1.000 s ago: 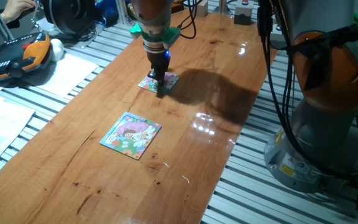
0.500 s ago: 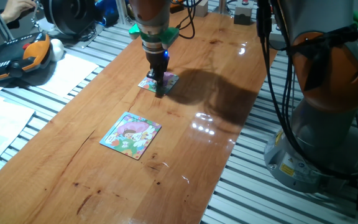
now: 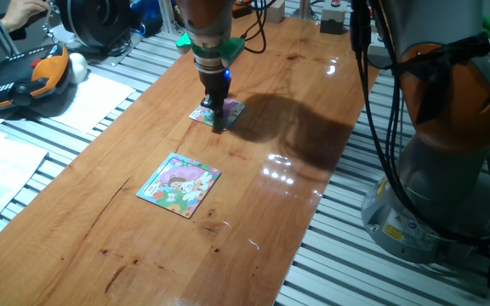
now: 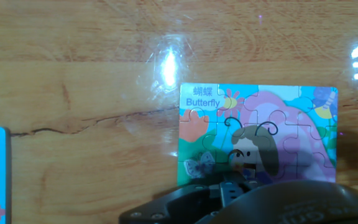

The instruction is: Assemble one piece of a puzzle

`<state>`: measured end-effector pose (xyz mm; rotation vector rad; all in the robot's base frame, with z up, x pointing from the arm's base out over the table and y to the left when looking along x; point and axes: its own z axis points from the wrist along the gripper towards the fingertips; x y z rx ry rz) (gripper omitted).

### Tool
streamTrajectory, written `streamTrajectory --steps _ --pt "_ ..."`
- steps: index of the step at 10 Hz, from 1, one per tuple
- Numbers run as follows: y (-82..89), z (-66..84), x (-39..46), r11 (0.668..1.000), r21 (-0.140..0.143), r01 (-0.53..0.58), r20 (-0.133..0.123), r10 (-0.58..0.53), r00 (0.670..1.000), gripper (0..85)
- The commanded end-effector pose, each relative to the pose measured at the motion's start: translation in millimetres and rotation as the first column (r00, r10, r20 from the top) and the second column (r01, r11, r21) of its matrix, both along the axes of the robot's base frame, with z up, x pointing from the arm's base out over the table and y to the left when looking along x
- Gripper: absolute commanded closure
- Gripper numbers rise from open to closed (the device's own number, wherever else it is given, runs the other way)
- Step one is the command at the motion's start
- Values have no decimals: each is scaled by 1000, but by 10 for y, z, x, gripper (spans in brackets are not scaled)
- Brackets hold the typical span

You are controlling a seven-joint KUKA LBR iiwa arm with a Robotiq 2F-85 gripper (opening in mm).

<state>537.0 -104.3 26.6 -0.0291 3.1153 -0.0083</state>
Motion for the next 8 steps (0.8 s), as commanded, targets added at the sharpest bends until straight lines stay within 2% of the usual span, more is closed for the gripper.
streamTrajectory --steps 1,8 --pt "1 -6 -4 1000 1 0 -1 0 1000 850" --pt "5 -3 23 1000 -10 -5 3 5 1000 850"
